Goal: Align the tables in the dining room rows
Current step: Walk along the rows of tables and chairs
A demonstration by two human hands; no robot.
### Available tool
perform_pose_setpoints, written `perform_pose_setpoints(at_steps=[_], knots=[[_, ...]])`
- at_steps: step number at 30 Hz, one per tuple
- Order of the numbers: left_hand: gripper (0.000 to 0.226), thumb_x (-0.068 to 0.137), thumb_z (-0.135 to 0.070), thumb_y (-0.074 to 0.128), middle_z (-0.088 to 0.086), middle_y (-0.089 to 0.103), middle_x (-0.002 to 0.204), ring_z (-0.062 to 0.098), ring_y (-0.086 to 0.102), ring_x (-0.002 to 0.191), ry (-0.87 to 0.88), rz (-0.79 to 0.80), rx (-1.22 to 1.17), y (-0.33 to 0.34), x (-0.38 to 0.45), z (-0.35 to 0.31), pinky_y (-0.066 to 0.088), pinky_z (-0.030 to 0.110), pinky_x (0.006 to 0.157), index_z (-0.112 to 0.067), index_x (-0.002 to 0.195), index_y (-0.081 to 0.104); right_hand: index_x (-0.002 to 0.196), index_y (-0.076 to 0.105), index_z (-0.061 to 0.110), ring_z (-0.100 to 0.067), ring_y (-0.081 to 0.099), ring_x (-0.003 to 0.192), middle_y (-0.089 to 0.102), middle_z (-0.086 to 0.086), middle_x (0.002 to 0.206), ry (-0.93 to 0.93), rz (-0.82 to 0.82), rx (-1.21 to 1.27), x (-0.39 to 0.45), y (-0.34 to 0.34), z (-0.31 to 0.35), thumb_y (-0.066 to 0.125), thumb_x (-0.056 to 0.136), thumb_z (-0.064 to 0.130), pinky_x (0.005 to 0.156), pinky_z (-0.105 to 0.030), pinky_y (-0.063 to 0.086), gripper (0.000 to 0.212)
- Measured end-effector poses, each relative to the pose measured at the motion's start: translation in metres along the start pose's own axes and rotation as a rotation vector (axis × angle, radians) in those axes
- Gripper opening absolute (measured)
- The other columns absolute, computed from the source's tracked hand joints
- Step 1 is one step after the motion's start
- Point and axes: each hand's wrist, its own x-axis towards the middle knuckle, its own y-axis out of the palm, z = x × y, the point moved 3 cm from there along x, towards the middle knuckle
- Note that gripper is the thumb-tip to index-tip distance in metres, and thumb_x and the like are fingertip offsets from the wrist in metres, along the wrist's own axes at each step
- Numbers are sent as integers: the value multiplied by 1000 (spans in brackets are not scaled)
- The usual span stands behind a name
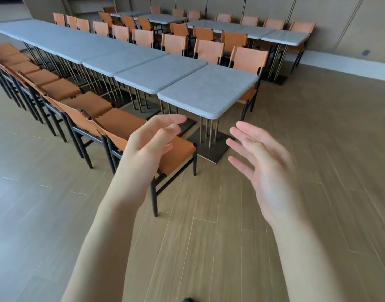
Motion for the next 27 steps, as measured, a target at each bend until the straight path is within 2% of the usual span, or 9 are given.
perform_pose_setpoints(at_steps=[5, 12, 16, 19, 22, 27], knots=[[33, 91, -39, 48, -18, 69, 120, 3, 60, 122, -42, 54, 8, 0, 67, 15, 47, 36, 106, -33, 112, 73, 121, 70, 22, -12, 69, 114, 72, 4, 123, 15, -42, -18, 59, 1, -7, 51, 102, 11, 100, -43, 55, 29], [30, 96, -38, 50, -20, 68, 122, 2, 58, 124, -71, 118, 34, 27, 139, 40, 46, 39, 108, -32, 116, 71, 119, 70, 21, -13, 69, 114, 72, 3, 123, 26, -95, 2, 128, -17, -18, 50, 101, 10, 101, -44, 54, 29], [25, 104, -26, 49, -18, 68, 122, 4, 60, 122, -124, 112, 55, 58, 183, 60, 48, 40, 108, -29, 120, 69, 120, 70, 20, -13, 69, 114, 73, 3, 123, 50, -79, 19, 184, -33, -25, 50, 102, 11, 100, -43, 54, 28], [25, 101, -32, 53, -18, 68, 123, 4, 62, 120, -121, 83, 64, 80, 224, 71, 50, 40, 105, -30, 122, 66, 117, 72, 19, -12, 70, 113, 73, 3, 121, 48, -41, 29, 233, -49, -26, 53, 102, 13, 99, -41, 55, 25], [36, 90, -40, 51, -16, 68, 122, 3, 63, 118, -126, 45, 60, 106, 267, 76, 50, 38, 104, -29, 120, 67, 113, 73, 21, -12, 70, 112, 73, 4, 122, 58, -4, 15, 284, -70, -24, 52, 102, 14, 99, -42, 55, 25], [35, 88, -39, 52, -8, 69, 119, 5, 63, 117, -150, 30, 70, 158, 335, 79, 48, 36, 105, -28, 115, 71, 111, 74, 22, -12, 70, 113, 72, 4, 123, 65, 33, -9, 363, -110, -12, 52, 102, 14, 101, -42, 54, 25]])
